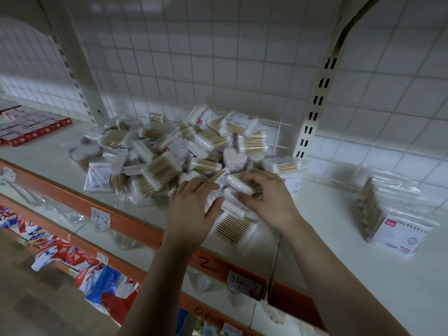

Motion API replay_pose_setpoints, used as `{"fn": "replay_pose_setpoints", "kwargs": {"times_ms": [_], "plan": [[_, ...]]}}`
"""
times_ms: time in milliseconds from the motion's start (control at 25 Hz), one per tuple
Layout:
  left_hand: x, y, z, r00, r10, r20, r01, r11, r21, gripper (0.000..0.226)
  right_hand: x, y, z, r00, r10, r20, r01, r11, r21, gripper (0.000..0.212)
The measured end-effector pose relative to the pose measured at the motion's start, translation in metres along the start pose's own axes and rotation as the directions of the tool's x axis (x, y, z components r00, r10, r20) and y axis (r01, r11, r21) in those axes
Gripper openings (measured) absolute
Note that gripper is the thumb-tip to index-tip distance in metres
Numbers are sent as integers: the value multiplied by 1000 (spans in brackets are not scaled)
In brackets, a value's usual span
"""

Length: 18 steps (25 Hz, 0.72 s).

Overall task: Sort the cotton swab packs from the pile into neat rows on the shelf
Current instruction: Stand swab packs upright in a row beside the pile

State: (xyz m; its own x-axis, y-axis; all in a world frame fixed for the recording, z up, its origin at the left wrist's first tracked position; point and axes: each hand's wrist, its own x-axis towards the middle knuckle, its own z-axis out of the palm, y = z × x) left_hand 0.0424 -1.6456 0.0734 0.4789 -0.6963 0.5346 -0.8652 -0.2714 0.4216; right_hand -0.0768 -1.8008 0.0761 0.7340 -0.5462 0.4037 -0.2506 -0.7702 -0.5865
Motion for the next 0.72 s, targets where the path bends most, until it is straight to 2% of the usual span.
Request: {"fn": "replay_pose_setpoints", "kwargs": {"times_ms": [360, 520, 720], "plan": [[4, -11, 0, 999, 46, 6, -46, 998, -52, 37, 8, -6, -1, 994, 94, -59, -93, 996, 17, 32], [8, -13, 4, 997, 76, -7, -76, 995, -68, 34, 6, -9, -7, 984, 104, -145, -98, 994, 51, 21], [12, -5, 10, 990, 144, 11, -142, 985, -103, 23, -4, -10, -23, 954, 82, -289, -65, 996, 67, 20]]}}
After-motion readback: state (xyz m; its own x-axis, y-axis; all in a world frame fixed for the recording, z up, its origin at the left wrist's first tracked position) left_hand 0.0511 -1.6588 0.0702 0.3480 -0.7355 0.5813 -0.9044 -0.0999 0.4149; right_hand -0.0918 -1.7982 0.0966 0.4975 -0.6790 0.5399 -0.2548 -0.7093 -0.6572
